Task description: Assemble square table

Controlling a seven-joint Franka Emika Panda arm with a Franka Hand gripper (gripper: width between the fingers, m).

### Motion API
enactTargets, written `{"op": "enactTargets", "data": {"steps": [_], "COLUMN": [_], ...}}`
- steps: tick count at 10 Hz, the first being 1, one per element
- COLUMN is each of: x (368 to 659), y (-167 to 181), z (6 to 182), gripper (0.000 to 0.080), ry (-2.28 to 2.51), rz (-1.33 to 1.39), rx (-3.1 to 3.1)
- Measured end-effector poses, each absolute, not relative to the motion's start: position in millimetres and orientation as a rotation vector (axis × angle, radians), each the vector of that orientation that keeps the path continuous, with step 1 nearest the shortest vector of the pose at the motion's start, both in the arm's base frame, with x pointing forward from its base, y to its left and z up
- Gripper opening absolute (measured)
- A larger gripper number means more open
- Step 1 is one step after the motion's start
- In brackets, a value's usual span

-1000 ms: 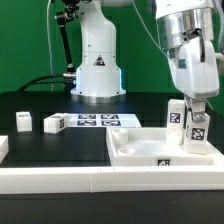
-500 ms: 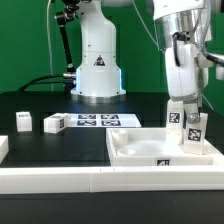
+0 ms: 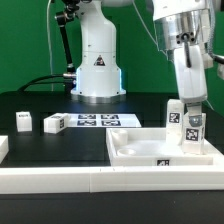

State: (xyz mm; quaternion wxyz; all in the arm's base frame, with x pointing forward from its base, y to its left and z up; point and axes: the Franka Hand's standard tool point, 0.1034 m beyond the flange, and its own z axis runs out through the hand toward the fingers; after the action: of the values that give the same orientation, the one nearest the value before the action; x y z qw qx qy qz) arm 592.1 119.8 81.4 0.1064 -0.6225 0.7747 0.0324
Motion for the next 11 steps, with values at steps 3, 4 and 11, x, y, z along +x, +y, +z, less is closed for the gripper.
{"op": "enactTargets", "data": {"steps": [3,4,11], "x": [592.5,592.5,584.7], "y": [119.3,119.2,122.0], "z": [80.9,80.9,82.2], "gripper": [0.0645,0.0645,0.0649], "ry": [2.069,1.989,1.182], "rz": [0.053,0.04,0.054], "rx": [-2.061,-2.137,-2.803]}}
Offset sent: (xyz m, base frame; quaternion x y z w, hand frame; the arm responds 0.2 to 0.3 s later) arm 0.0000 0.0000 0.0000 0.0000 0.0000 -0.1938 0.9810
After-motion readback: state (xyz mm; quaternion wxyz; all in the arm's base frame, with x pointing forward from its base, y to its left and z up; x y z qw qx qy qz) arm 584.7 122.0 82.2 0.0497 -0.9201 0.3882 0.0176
